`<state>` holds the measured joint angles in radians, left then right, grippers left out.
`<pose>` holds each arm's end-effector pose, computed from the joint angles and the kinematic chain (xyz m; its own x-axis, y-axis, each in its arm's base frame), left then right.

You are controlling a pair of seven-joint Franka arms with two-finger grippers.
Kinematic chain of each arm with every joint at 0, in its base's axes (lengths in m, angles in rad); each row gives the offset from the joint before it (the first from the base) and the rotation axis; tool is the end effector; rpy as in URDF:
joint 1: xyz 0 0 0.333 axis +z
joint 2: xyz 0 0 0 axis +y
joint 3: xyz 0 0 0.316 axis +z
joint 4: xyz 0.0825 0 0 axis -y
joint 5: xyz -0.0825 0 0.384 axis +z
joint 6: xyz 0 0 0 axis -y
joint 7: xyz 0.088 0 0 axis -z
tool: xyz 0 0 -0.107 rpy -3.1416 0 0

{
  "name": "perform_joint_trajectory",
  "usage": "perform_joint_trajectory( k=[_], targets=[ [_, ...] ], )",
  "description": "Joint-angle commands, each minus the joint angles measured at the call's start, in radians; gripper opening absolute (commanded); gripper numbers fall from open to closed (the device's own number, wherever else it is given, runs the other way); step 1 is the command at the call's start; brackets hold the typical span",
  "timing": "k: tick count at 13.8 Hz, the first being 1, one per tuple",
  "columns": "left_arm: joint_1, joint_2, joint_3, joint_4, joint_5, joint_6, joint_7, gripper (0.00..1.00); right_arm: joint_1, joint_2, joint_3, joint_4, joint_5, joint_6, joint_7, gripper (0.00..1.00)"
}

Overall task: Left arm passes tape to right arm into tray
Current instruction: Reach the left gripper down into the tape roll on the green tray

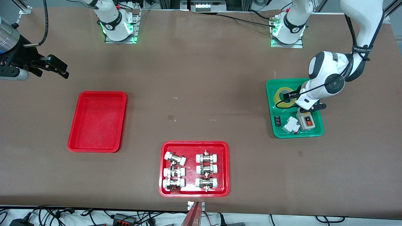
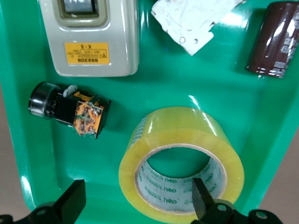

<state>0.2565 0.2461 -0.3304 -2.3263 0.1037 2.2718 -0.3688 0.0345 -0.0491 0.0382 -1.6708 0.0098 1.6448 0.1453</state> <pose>0.4860 -0.0379 0.2186 0.9388 0.2157 -0.2687 0.2013 -0.9762 -0.0804 0.5435 0.0411 0.6106 0.9971 -0.0733 0.0217 -0.0730 -0.9973 -0.0112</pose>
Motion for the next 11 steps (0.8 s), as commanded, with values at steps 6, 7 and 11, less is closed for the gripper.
perform_joint_trajectory(
  k=[6,7,11],
  targets=[
    [0.049,0.030,-0.006,-0.033,0.028,0.069,0.001,0.99,-0.007,-0.014,0.008,-0.007,0.005,0.001,0.007,1.00],
    [0.052,0.036,-0.006,-0.033,0.028,0.071,0.001,0.82,-0.007,-0.014,0.008,-0.007,0.005,0.001,0.007,1.00],
    [0.058,0.038,-0.006,-0.033,0.028,0.064,-0.062,0.19,-0.007,-0.014,0.008,-0.006,0.005,0.001,0.007,1.00]
  ],
)
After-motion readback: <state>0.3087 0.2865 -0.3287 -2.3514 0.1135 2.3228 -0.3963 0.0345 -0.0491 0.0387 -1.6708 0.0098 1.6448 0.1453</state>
